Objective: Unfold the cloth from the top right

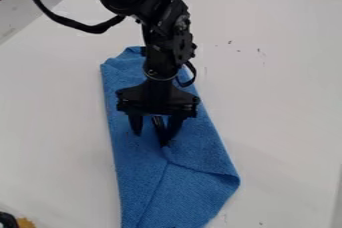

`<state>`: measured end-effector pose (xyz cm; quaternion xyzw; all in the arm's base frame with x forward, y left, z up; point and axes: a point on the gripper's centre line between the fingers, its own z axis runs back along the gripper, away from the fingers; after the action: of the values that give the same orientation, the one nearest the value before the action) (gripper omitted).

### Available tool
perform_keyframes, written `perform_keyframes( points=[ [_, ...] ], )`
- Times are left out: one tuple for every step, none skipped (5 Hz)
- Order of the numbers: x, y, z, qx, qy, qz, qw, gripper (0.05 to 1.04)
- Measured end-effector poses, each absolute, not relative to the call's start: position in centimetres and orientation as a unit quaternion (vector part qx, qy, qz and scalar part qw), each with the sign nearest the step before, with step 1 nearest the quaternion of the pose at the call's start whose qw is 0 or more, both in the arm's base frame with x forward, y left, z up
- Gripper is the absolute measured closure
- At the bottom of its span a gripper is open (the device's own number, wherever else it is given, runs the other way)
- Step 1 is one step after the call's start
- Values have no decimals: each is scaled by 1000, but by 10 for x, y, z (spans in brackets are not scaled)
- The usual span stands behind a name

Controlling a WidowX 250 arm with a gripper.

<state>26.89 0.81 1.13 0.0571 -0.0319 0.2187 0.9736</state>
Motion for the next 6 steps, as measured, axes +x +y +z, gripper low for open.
perform_keyframes(
  points=[
    [269, 8, 11, 56, -31, 214, 975, 686],
    [272, 8, 14, 58, -32, 217, 974, 901],
    [276, 9, 20, 71, -30, 217, 973, 1007],
    [283, 3, 27, 79, -38, 204, 975, 1023],
    [299, -11, 34, 86, -44, 185, 978, 1025],
    [319, -28, 34, 82, -51, 156, 983, 1025]
  ],
)
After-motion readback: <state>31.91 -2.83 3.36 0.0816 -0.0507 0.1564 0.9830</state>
